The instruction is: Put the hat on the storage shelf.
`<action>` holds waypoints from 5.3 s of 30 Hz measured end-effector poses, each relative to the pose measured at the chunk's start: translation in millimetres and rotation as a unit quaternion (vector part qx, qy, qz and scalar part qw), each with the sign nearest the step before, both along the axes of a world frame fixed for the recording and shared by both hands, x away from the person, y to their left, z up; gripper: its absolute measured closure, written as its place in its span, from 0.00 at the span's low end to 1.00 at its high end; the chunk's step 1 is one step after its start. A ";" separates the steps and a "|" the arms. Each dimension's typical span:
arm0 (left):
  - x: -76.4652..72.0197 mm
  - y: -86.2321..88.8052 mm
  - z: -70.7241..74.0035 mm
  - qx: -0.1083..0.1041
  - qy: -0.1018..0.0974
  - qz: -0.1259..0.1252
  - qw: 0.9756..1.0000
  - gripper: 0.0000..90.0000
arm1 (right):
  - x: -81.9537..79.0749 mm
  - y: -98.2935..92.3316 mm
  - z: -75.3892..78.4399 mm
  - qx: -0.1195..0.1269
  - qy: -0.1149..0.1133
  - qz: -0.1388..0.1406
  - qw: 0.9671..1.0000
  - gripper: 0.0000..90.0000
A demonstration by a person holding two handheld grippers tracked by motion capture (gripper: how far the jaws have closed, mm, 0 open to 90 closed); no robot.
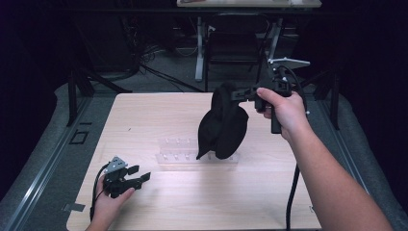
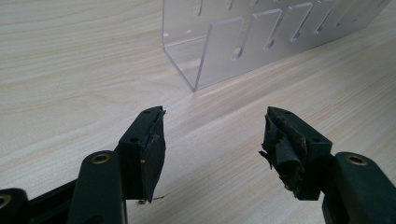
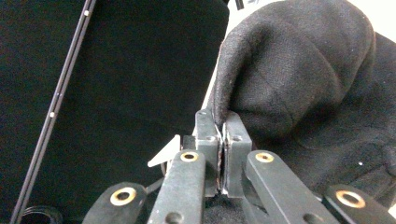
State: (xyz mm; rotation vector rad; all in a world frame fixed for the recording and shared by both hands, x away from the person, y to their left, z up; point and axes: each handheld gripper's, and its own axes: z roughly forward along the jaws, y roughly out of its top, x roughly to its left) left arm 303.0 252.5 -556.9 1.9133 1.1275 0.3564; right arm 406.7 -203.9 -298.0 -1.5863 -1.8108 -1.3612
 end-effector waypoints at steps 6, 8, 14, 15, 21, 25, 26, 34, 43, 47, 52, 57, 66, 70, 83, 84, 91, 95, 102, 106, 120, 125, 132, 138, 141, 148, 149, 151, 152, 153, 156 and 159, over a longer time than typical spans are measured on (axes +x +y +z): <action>-0.3 -0.1 0.2 0.003 0.000 0.000 1.000 0.43 | 7.8 6.3 -1.8 -0.005 -0.002 -0.003 1.000 0.97; -0.5 -0.5 0.2 0.003 0.000 -0.001 1.000 0.43 | 10.3 8.4 -3.7 -0.009 -0.001 -0.004 1.000 0.97; -1.4 -4.3 1.2 0.000 -0.002 -0.004 1.000 0.44 | 12.9 15.5 -8.6 -0.023 0.000 0.002 1.000 0.97; -1.4 -4.7 2.2 -0.001 -0.001 -0.010 1.000 0.44 | 12.7 15.8 -9.5 -0.022 0.001 0.005 1.000 0.97; -1.6 -17.6 10.4 -0.006 -0.021 -0.024 0.999 0.45 | 10.8 17.3 -15.6 -0.004 0.007 0.010 1.000 0.97; -1.3 -32.4 23.0 0.001 -0.038 -0.048 0.998 0.46 | 10.6 19.6 -18.4 0.010 0.009 0.009 1.000 0.97; -1.8 -36.3 26.4 0.002 -0.039 -0.053 0.998 0.46 | 10.9 20.6 -18.8 0.012 0.009 0.010 1.000 0.97; 4.4 -74.8 50.2 0.002 -0.063 -0.106 0.992 0.53 | 10.3 33.3 -21.0 0.023 0.011 0.025 0.999 0.97; 15.3 -110.4 66.0 0.005 -0.083 -0.134 0.987 0.65 | 10.8 39.3 -24.6 0.041 0.017 0.027 0.999 0.96; 17.4 -125.0 70.1 0.008 -0.088 -0.146 0.985 0.68 | 11.2 40.5 -25.4 0.045 0.018 0.029 0.998 0.96; 20.0 -135.2 76.1 0.008 -0.094 -0.145 0.985 0.73 | 11.2 40.5 -26.1 0.046 0.017 0.026 0.998 0.96; 16.3 -134.4 83.1 -0.007 -0.100 -0.154 0.983 0.72 | 11.2 39.0 -26.0 0.046 0.016 0.023 0.999 0.96; 13.2 -153.6 84.1 0.023 -0.109 -0.175 0.978 0.73 | 10.9 43.9 -26.5 0.049 0.016 0.029 0.998 0.96; 15.9 -160.2 82.8 0.054 -0.121 -0.167 0.977 0.88 | 10.6 47.4 -26.7 0.051 0.016 0.033 0.998 0.96; 11.1 -159.6 80.0 0.083 -0.146 -0.162 0.972 0.94 | 8.3 47.2 -23.8 0.063 0.009 0.031 0.998 0.90; 11.1 -159.5 80.0 0.083 -0.147 -0.162 0.972 0.94 | 7.6 46.0 -21.9 0.068 0.007 0.032 0.997 0.88; 12.7 -151.8 79.8 0.074 -0.145 -0.151 0.975 0.95 | 3.9 38.4 -16.9 0.069 0.000 0.027 0.997 0.88; 14.3 -142.3 77.8 0.066 -0.140 -0.141 0.978 0.95 | 2.7 30.0 -16.6 0.068 0.000 0.022 0.997 0.88; 17.5 -127.5 64.3 0.026 -0.117 -0.129 0.984 0.94 | -0.3 21.6 -18.5 0.061 -0.004 0.015 0.998 0.86; 21.9 -120.2 47.1 0.026 -0.090 -0.122 0.988 0.94 | -1.8 18.9 -19.8 0.062 -0.003 0.013 0.998 0.86; 17.0 -109.0 32.0 0.002 -0.078 -0.099 0.992 0.83 | -11.3 9.8 -26.4 0.041 -0.011 0.010 0.999 0.85; 13.4 -106.3 33.3 0.015 -0.084 -0.094 0.992 0.70 | -15.8 8.6 -28.7 0.029 -0.016 0.011 0.999 0.85; 6.7 -96.8 36.1 0.001 -0.076 -0.081 0.994 0.54 | -30.2 3.0 -38.5 -0.005 -0.037 0.003 0.999 0.85; -0.3 -85.8 38.0 0.006 -0.073 -0.084 0.994 0.51 | -46.5 -1.7 -50.2 -0.022 -0.056 0.001 0.998 0.84; -2.2 -81.2 38.1 -0.002 -0.072 -0.087 0.994 0.51 | -55.7 -5.1 -59.2 -0.035 -0.070 -0.001 0.997 0.84; -4.0 -74.2 33.1 -0.009 -0.073 -0.086 0.994 0.50 | -74.6 -8.1 -76.5 -0.091 -0.117 -0.016 0.989 0.82; -3.8 -74.4 31.5 -0.015 -0.076 -0.083 0.993 0.50 | -76.7 -8.0 -78.3 -0.096 -0.121 -0.017 0.988 0.82; -4.0 -73.8 29.1 -0.017 -0.077 -0.083 0.993 0.50 | -83.5 -5.9 -81.7 -0.128 -0.142 -0.018 0.981 0.81; -4.6 -73.9 28.4 -0.017 -0.075 -0.082 0.994 0.50 | -86.0 -5.5 -83.3 -0.130 -0.152 -0.018 0.980 0.80; -4.6 -73.8 27.8 -0.014 -0.074 -0.085 0.994 0.50 | -88.6 -4.8 -85.6 -0.132 -0.155 -0.016 0.979 0.80; -6.2 -75.3 24.5 -0.012 -0.073 -0.090 0.993 0.49 | -95.9 -2.1 -94.0 -0.151 -0.174 -0.014 0.973 0.76; -7.0 -75.8 23.0 -0.006 -0.074 -0.093 0.993 0.47 | -101.6 -1.3 -102.6 -0.164 -0.189 -0.014 0.968 0.72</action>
